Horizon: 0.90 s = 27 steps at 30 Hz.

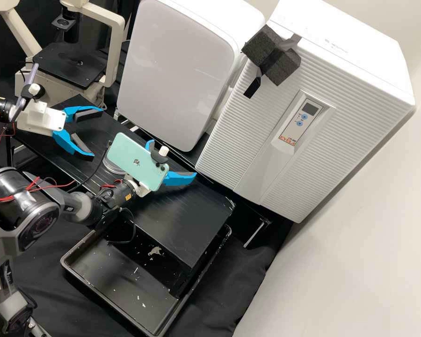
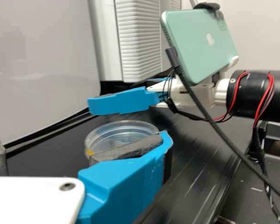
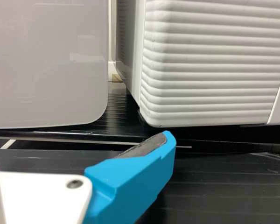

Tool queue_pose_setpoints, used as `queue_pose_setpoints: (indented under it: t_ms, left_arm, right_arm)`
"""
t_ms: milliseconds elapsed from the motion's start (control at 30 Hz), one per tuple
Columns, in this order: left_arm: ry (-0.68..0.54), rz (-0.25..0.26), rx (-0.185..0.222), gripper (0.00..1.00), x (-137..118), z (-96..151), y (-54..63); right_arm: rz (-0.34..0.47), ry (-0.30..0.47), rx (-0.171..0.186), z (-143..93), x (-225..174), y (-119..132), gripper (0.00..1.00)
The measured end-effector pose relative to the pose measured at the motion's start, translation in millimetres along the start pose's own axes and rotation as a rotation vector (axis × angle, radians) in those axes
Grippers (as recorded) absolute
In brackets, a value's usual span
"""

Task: Place the petri dish on the microscope

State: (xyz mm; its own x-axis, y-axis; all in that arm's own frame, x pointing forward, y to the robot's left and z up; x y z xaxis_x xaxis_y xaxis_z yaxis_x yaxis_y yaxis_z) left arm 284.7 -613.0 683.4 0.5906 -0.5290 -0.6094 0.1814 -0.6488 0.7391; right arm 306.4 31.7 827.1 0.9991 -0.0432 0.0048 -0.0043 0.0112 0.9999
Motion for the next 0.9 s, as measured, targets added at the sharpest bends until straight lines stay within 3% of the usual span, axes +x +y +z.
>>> queue_pose_setpoints:
  t_ms: [433,733,900]
  left_arm:
    - [-0.024,-0.095,-0.004,1.00,40,12,-14.8]
    - [-0.025,-0.088,-0.019,1.00,61,7,-19.3]
    - [-0.023,-0.090,-0.052,1.00,63,6,-21.0]
  right_arm:
    - [0.000,0.000,0.000,0,0,0,1.00]
    - [0.000,0.000,0.000,0,0,0,1.00]
    - [0.000,0.000,0.000,0,0,0,1.00]
